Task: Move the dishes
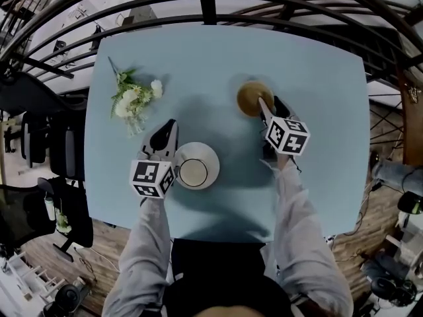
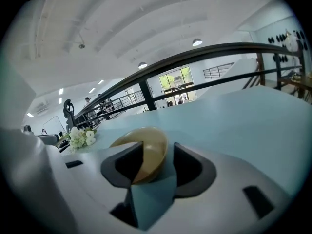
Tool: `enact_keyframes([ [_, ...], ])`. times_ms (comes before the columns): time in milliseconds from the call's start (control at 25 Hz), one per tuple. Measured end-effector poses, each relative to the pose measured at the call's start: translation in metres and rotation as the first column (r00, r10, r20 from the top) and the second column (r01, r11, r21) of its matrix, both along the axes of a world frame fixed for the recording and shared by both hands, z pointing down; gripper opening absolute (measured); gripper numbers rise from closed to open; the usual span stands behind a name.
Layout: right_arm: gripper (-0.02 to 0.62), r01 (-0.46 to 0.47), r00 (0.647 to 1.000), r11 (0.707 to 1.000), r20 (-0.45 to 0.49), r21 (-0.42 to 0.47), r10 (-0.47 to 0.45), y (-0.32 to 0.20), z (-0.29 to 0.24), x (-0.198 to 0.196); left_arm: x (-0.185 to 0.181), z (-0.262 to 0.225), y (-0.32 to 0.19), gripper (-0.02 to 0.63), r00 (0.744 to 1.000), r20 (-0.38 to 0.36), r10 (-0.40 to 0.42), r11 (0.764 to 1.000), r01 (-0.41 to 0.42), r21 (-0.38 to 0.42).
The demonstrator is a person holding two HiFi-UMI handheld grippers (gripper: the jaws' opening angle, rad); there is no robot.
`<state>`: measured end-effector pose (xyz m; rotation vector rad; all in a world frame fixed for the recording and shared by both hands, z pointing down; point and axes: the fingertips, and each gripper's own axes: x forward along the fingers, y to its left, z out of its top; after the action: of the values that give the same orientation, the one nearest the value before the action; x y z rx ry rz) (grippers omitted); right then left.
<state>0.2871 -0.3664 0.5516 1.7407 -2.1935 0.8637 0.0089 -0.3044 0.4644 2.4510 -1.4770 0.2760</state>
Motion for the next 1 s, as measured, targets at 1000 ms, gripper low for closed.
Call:
enact_keyframes([
  [1000,0.029,-0.006,1.0,1.0,0.024,-0.009,0.006,0.067,-0.025,-0.006,-0.018,-0.029,0.054,0.028,0.999,-0.024,-0.049,0.997,0.05,0.057],
])
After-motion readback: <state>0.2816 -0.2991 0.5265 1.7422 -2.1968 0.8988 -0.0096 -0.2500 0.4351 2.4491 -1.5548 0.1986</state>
